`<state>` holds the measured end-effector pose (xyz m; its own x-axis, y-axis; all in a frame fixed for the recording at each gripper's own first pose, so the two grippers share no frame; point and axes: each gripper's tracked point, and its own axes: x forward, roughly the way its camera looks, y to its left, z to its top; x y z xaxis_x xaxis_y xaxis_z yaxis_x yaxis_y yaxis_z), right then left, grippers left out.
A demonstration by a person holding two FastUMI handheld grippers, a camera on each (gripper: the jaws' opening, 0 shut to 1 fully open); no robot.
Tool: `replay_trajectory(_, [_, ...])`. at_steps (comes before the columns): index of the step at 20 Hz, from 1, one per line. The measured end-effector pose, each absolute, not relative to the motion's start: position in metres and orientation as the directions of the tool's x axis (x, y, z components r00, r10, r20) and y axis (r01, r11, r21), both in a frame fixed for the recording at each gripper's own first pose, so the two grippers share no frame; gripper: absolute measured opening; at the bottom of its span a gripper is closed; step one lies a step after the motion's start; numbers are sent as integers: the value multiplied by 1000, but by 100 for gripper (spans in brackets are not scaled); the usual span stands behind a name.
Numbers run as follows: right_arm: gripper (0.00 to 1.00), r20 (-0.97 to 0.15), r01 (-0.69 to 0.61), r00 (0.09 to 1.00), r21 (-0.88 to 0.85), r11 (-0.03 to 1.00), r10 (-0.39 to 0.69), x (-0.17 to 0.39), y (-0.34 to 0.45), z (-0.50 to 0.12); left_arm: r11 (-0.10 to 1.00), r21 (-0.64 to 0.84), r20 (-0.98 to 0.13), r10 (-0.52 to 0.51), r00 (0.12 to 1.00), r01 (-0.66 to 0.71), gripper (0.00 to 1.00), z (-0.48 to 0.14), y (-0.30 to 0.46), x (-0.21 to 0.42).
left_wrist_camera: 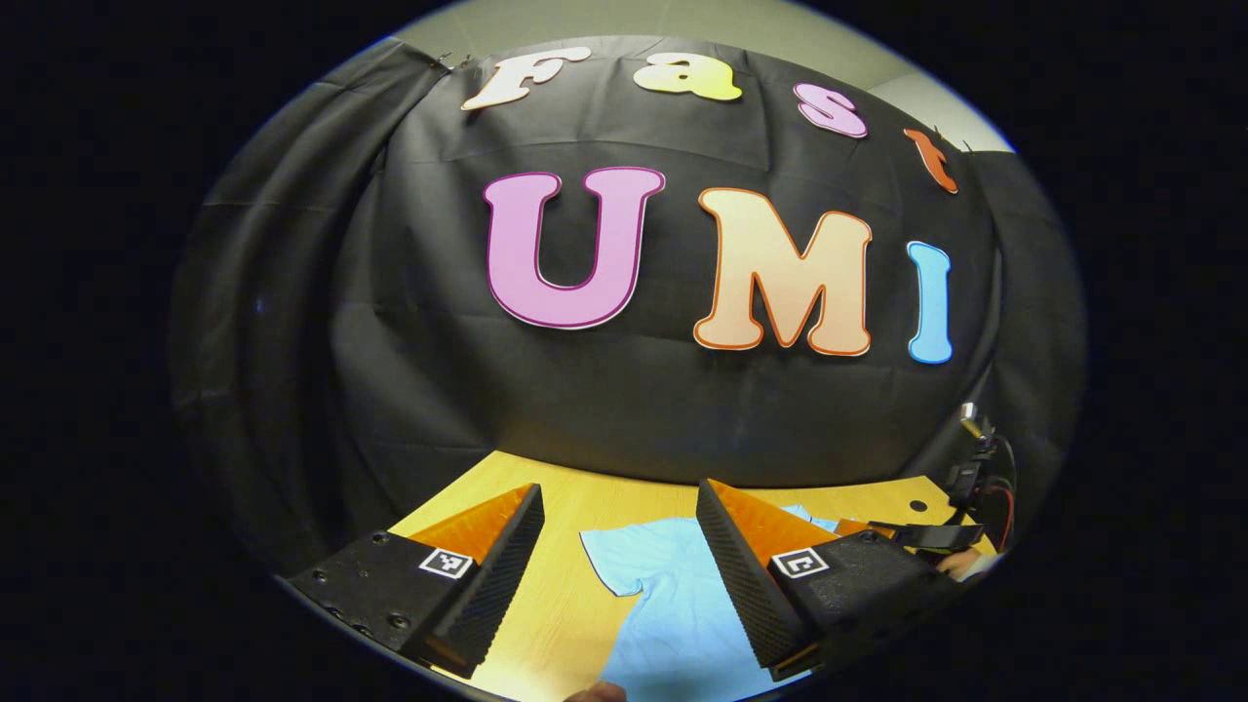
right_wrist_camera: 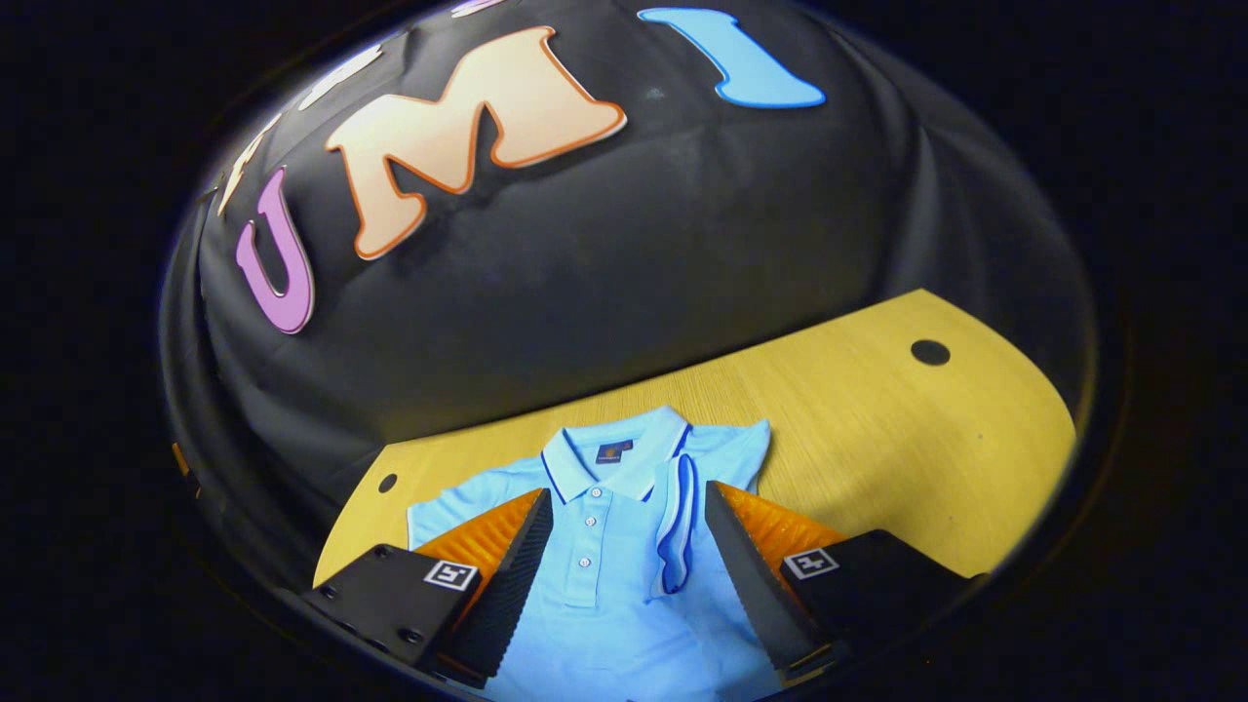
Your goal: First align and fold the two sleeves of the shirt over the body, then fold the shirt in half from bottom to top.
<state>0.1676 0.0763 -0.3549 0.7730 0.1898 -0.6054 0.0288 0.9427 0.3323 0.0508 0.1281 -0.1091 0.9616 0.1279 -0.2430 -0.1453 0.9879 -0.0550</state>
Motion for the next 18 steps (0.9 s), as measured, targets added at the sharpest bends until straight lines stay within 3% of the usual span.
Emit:
replay_trajectory(5, [98,-565,2,807,297,955,174,138,50,-312,985,-71,-259,133,957,-156,95,-127,130,77])
replay_trajectory(9, [97,-563,5,813,266,964,151,108,22,-298,970,-146,-333,135,933,-192,95,-167,137,103])
replay_trajectory(13, [98,-588,57,803,236,970,96,84,-12,-299,948,-212,-418,131,899,-237,95,-212,144,126])
replay_trajectory(18, [98,-629,139,777,208,968,24,56,-50,-310,945,-185,-487,149,860,-269,95,-264,153,155])
